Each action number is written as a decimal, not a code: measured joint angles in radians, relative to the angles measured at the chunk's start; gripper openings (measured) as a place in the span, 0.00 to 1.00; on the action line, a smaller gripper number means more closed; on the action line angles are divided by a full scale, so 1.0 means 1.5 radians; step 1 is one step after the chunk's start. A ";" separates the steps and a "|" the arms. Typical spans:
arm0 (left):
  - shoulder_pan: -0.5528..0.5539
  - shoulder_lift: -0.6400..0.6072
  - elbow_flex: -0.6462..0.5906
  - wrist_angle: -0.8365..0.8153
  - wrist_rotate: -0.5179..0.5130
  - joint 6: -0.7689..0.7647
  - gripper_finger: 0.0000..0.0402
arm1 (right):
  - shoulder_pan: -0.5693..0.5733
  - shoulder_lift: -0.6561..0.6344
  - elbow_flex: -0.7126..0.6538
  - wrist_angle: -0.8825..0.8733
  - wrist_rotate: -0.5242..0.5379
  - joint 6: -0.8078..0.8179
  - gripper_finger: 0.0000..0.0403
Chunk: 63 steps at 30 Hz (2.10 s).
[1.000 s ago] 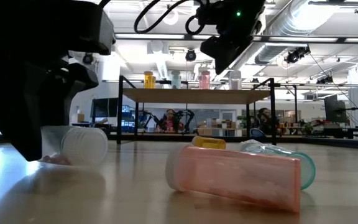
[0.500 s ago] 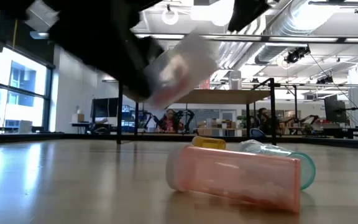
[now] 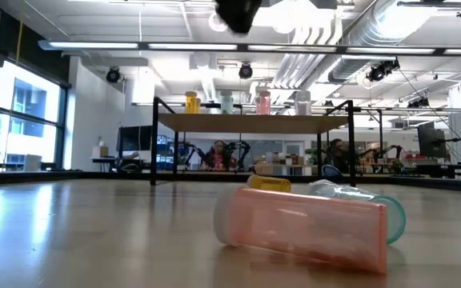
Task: Pick and place medicine bottles onto shelf by color
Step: Put the transparent pill bottle on the shelf aligned with the transparent pill bottles
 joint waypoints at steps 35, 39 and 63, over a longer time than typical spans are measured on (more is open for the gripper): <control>0.157 -0.161 -0.350 0.392 0.252 -0.137 0.38 | 0.024 0.040 -0.065 0.362 -0.127 -0.276 0.42; 0.157 -0.161 -0.371 0.395 0.196 -0.145 0.38 | 0.022 0.078 -0.069 0.403 -0.149 -0.311 0.42; 0.158 -0.160 -0.377 0.391 0.159 -0.160 0.38 | -0.019 0.182 -0.069 0.504 -0.187 -0.444 0.42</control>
